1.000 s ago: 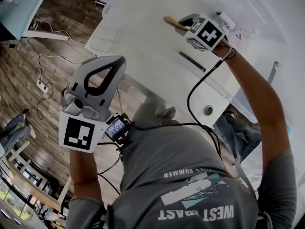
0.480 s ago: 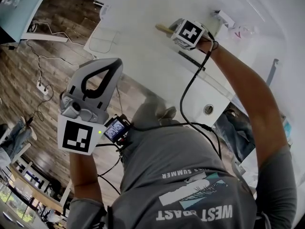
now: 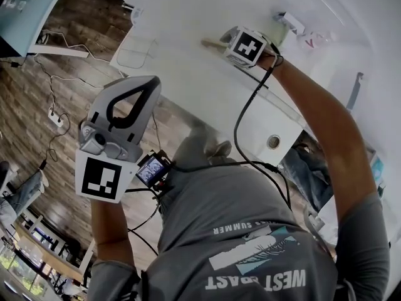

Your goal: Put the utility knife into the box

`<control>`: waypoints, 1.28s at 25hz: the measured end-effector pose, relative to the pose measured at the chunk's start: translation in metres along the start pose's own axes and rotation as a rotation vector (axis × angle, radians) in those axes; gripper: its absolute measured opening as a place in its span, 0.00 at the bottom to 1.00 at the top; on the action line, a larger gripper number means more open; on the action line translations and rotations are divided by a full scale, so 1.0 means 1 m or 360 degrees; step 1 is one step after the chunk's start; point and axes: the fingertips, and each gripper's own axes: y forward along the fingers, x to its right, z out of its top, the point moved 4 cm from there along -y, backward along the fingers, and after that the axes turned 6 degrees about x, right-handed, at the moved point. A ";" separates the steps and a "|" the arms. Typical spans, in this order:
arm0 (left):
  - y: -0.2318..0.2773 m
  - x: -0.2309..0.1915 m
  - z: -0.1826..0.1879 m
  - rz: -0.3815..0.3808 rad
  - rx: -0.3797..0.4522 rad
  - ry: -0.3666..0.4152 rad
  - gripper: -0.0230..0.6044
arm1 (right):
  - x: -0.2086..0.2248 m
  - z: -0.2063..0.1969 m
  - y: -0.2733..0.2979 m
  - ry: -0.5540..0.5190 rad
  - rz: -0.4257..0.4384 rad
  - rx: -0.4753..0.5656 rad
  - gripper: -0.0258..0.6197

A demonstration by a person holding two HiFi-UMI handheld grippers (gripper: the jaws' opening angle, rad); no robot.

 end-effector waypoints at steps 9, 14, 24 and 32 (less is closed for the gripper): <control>-0.004 -0.001 0.007 -0.0008 0.0035 0.0010 0.05 | -0.010 0.042 -0.060 -0.0369 -0.0197 0.0119 0.06; -0.005 0.004 0.014 -0.0030 0.0064 0.0036 0.05 | -0.016 0.066 -0.106 -0.0451 -0.0294 0.0237 0.06; -0.012 0.009 0.029 -0.0043 0.0104 0.0086 0.05 | -0.057 0.130 -0.205 -0.0604 -0.0470 0.0610 0.06; -0.013 0.015 0.042 -0.0060 0.0106 0.0099 0.05 | -0.125 0.142 -0.249 -0.0804 -0.0398 0.0714 0.05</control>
